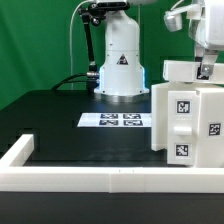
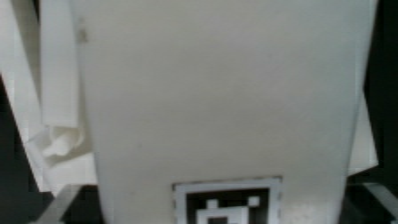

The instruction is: Assemble cabinet

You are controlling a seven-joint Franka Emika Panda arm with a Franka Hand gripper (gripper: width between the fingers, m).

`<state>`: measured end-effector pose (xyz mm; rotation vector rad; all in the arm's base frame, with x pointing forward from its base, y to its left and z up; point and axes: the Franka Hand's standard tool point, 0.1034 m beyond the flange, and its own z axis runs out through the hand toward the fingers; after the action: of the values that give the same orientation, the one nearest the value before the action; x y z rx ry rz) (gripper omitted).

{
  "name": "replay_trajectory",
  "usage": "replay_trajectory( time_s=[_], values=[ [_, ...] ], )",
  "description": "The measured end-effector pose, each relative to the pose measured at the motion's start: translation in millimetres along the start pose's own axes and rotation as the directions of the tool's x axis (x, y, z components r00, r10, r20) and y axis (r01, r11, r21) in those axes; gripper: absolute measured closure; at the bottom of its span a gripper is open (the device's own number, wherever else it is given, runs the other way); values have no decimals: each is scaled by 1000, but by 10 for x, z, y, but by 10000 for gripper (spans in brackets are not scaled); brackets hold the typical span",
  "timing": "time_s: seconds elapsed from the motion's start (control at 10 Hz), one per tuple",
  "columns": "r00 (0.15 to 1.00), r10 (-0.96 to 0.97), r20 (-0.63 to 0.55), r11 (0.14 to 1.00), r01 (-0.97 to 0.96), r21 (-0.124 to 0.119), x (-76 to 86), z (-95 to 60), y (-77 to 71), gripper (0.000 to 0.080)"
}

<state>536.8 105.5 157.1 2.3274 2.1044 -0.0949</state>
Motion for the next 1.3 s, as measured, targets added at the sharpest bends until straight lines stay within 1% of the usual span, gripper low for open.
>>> replay_trajectory(
  time_s=[0.2,0.3,0.4,0.5,0.7,0.9,1.2,1.3],
  values=[
    [997,82,-1,997,-82,0,1,0,0,245],
    [978,209,0,978,-209,1,0,5,-1,243],
    [935,354,0,935,-354,1,0,8,-2,243],
    [925,380,0,925,-380,2,-1,9,-2,243],
    [773,634,-20,773,-634,6,-1,11,21,243],
    [685,728,-20,685,-728,8,2,11,19,243],
    [500,866,-23,501,-866,12,9,11,26,243],
    [415,910,-22,415,-910,14,12,10,26,243]
  ],
)
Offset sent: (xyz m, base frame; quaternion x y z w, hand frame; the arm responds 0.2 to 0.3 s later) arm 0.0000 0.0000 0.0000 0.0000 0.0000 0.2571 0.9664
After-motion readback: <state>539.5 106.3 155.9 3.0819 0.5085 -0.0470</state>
